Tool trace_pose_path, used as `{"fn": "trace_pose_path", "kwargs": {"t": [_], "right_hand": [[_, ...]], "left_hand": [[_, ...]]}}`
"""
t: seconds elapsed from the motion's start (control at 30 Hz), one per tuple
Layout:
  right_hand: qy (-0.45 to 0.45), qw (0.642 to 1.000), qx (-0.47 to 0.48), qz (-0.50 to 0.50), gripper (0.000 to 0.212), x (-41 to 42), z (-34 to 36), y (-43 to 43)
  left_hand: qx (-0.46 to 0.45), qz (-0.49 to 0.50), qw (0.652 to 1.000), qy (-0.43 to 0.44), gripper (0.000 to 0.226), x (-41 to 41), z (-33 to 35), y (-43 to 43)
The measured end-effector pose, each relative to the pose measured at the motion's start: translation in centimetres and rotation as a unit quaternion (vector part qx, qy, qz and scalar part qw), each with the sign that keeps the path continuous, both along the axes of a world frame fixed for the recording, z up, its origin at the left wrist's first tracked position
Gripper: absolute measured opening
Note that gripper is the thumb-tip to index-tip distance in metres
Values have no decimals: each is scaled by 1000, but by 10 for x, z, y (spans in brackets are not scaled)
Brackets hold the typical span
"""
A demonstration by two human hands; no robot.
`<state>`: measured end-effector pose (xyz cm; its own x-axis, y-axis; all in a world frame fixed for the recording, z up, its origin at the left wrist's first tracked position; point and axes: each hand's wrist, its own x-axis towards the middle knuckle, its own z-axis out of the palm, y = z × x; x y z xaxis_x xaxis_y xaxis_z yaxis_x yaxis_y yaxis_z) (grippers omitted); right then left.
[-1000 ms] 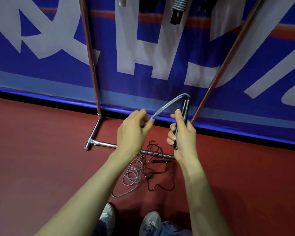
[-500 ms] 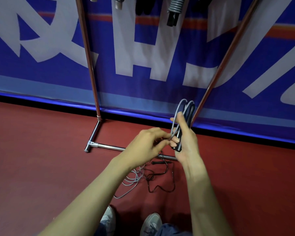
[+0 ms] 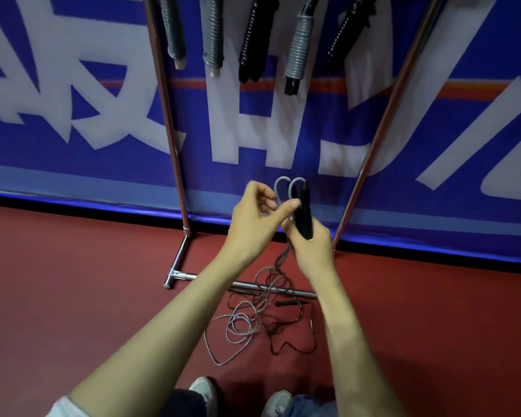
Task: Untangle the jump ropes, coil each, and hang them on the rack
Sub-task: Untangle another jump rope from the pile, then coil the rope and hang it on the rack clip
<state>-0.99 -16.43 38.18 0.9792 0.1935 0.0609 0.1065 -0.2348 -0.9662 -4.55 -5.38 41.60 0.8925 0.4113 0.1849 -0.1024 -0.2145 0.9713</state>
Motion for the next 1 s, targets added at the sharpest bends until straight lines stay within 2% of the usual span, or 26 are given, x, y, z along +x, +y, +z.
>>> {"fn": "trace_pose_path", "kwargs": {"t": [0.07,0.1,0.13,0.23,0.37,0.53,0.6,0.77,0.9,1.0], "right_hand": [[-42,999,-9,34,5,-8,32,-2],[-66,997,-17,43,6,-12,48,-3],[-85,995,-20,50,6,-16,65,-6],[-139,989,-15,44,3,-31,124,-15],[-202,977,-6,73,15,-55,204,-28],[-245,965,25,86,27,-93,283,-43],[-249,963,46,92,26,-105,302,-48],[-245,963,14,107,15,-125,322,-53],[-167,963,102,183,21,-143,331,-50],[-120,954,147,232,22,-150,341,-46]], "left_hand": [[-28,-1,999,-22,32,-8,29,2],[-22,-13,999,-26,26,-13,46,4],[-3,-28,999,-34,19,-17,65,5],[66,-60,995,-47,17,-36,129,5],[197,-83,973,-92,10,-69,223,-3],[239,-100,952,-163,32,-119,323,-14],[244,-132,947,-164,36,-136,346,-17],[183,-173,956,-153,41,-163,381,-17],[67,-190,965,-168,41,-170,389,-14],[-44,-198,963,-180,53,-165,386,-12]]}}
